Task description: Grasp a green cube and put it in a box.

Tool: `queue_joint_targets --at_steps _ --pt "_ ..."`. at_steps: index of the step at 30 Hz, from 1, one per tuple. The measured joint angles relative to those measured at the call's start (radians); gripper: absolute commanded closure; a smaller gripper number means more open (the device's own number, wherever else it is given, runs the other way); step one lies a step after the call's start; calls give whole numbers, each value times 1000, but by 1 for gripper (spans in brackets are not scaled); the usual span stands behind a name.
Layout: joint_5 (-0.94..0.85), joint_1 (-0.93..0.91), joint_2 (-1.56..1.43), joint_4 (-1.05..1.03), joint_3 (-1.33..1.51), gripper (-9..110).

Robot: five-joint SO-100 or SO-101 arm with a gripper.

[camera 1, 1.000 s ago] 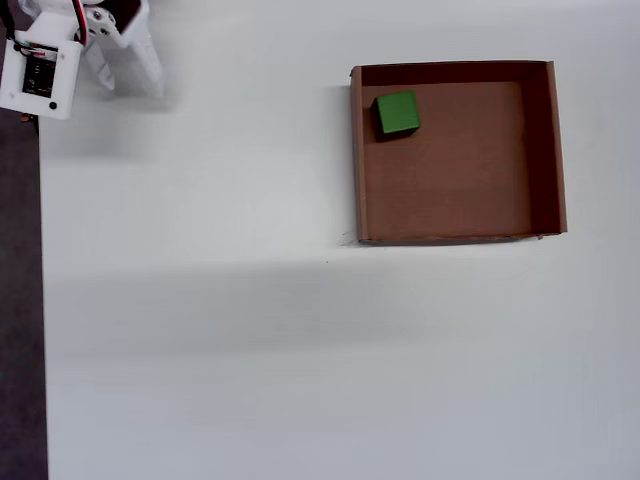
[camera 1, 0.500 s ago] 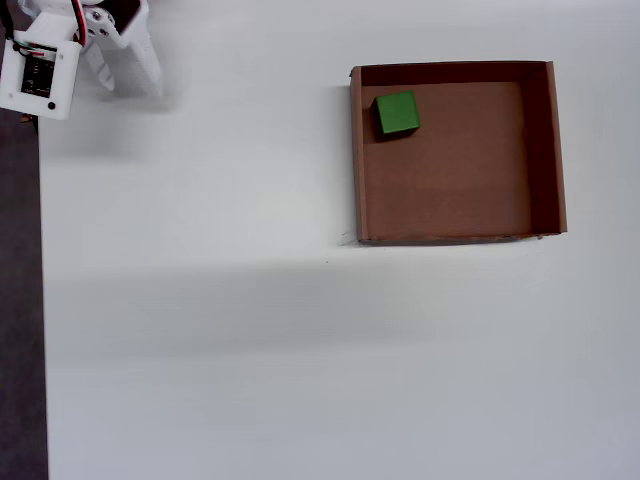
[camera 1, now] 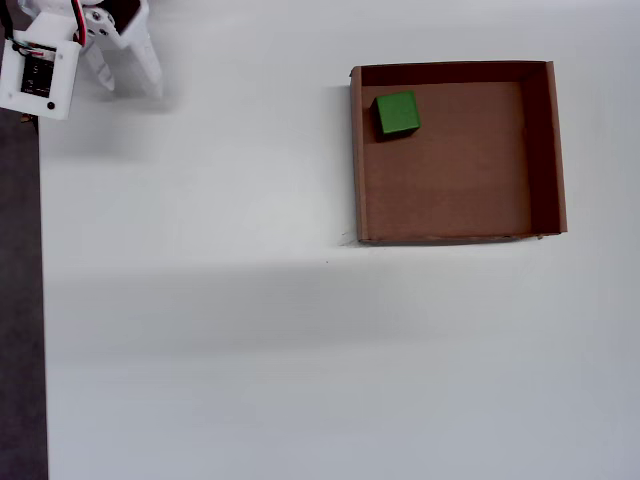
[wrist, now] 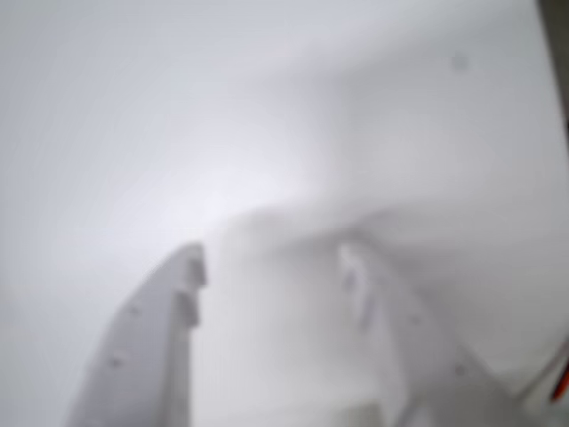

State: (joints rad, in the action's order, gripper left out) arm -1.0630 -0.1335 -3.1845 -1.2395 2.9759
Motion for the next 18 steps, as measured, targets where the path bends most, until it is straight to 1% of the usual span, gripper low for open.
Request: queue_joint_targets --at_steps 18 --pt "17 0 0 0 0 80"
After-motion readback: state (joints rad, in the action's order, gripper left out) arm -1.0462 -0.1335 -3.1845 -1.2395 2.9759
